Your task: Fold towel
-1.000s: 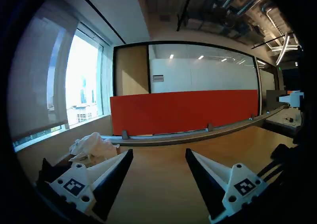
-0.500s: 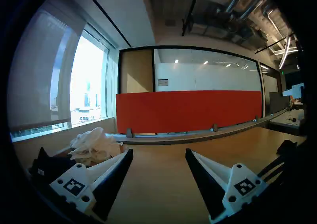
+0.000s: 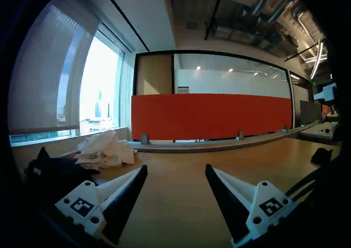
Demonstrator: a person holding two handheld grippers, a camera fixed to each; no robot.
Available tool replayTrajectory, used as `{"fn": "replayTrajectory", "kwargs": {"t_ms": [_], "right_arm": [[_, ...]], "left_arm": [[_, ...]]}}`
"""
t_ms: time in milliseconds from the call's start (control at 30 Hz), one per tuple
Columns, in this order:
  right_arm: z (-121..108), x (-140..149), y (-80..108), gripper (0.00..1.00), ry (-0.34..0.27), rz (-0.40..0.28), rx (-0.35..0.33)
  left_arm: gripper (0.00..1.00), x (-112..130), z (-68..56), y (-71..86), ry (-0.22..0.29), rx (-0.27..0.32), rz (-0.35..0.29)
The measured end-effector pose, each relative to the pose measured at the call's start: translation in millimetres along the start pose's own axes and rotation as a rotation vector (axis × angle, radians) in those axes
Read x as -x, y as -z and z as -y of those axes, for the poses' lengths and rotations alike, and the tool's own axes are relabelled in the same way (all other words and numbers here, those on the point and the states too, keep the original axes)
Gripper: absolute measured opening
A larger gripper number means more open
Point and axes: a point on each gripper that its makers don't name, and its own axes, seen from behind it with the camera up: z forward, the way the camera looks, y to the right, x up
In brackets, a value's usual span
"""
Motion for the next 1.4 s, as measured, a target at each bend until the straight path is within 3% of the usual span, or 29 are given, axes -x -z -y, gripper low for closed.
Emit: {"fn": "replayTrajectory", "kwargs": {"t_ms": [900,1400], "right_arm": [[-7,25,-2.8,0.95,-0.007,0.017,0.003],[-24,44,2.6,0.95,0.022,-0.041,0.03]], "left_arm": [[0.98,23,0.7,-2.5,0.002,0.001,0.025],[0.98,24,-0.1,-2.2,0.001,0.0,0.026]]}}
